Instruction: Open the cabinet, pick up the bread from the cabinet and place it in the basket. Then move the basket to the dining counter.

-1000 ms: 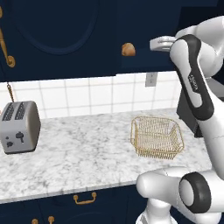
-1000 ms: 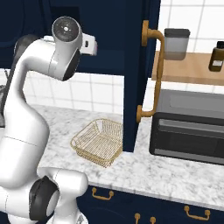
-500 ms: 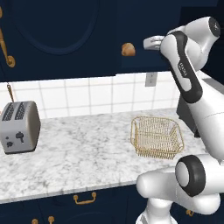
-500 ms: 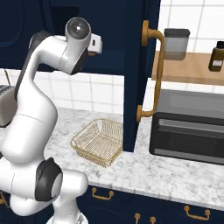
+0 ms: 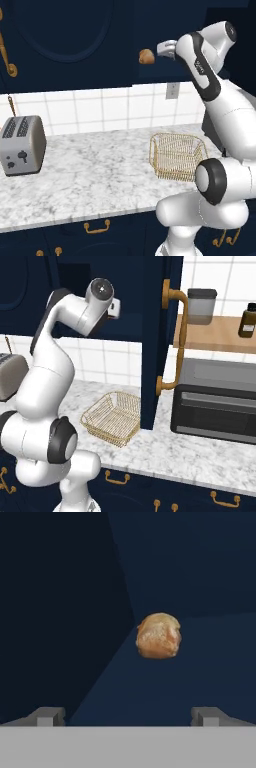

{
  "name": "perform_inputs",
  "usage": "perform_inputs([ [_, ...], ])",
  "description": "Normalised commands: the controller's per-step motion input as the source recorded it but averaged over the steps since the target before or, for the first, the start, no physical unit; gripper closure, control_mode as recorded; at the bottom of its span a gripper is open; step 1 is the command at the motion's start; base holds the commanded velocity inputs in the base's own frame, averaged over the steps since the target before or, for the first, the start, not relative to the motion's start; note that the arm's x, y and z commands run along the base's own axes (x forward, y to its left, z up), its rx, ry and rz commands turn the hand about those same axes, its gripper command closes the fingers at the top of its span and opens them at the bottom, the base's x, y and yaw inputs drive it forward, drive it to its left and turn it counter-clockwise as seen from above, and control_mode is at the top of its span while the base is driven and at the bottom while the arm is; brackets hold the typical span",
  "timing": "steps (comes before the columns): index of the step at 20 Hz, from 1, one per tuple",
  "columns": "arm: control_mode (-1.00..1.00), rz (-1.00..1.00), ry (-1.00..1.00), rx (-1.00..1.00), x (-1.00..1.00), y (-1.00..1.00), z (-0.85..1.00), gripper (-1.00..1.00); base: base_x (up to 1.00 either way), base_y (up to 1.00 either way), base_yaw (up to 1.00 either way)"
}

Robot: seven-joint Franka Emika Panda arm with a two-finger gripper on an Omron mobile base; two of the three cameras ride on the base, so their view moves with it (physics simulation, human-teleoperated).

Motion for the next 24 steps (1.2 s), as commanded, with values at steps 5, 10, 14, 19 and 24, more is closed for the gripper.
perform_inputs([
  [5, -1.0, 0.02, 0.12, 0.07, 0.5, 0.09, -0.08, -1.0, 0.0, 0.0, 0.0],
  [10, -1.0, 0.0, 0.03, 0.0, 0.47, 0.18, -0.11, -1.0, 0.0, 0.0, 0.0],
  [14, -1.0, 0.0, 0.03, 0.01, 0.53, 0.11, -0.23, -1.0, 0.0, 0.0, 0.0],
  [19, -1.0, 0.0, 0.01, 0.01, 0.54, 0.0, -0.16, -1.0, 0.0, 0.0, 0.0],
  [24, -1.0, 0.0, 0.02, 0.0, 0.46, 0.0, -0.01, -1.0, 0.0, 0.0, 0.0],
])
